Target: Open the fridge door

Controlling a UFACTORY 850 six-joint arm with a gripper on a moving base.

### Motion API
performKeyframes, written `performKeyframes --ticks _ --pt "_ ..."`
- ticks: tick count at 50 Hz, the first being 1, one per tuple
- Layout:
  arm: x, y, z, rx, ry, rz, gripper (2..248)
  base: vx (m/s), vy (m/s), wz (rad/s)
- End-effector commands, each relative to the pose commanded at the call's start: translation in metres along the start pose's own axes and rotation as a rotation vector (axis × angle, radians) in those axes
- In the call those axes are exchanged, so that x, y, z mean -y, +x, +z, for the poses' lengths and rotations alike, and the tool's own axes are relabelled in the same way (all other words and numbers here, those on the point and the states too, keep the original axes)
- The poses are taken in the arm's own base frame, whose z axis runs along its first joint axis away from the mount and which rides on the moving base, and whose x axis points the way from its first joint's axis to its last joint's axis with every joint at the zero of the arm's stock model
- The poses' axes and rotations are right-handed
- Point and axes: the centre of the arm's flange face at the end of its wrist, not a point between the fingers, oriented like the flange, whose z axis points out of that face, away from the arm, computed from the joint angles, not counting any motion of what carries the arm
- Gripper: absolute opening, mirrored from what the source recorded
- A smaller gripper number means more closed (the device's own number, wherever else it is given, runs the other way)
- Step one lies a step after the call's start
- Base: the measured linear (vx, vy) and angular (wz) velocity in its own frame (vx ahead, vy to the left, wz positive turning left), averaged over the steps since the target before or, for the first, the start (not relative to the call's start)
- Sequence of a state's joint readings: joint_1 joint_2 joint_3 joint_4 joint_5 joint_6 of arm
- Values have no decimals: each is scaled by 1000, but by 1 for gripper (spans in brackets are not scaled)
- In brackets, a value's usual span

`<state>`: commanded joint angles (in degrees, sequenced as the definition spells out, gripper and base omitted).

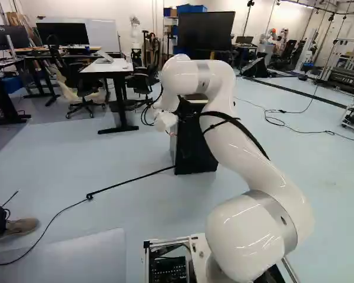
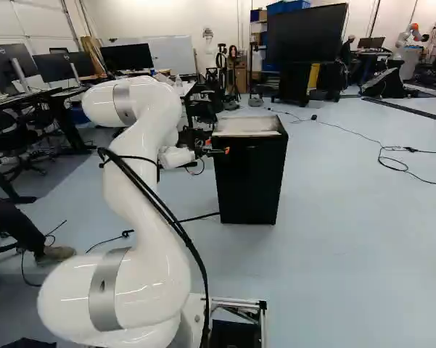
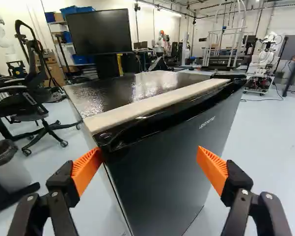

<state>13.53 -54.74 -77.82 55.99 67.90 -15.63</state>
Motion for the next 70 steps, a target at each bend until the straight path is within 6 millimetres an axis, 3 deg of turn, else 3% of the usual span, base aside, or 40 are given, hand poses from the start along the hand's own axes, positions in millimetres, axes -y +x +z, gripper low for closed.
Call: performKeyframes --ticks 16,70 --pt "-10 2 -9 12 -2 -15 247 0 0 0" --pt "-94 6 -96 142 -140 -72 247 -1 -1 -3"
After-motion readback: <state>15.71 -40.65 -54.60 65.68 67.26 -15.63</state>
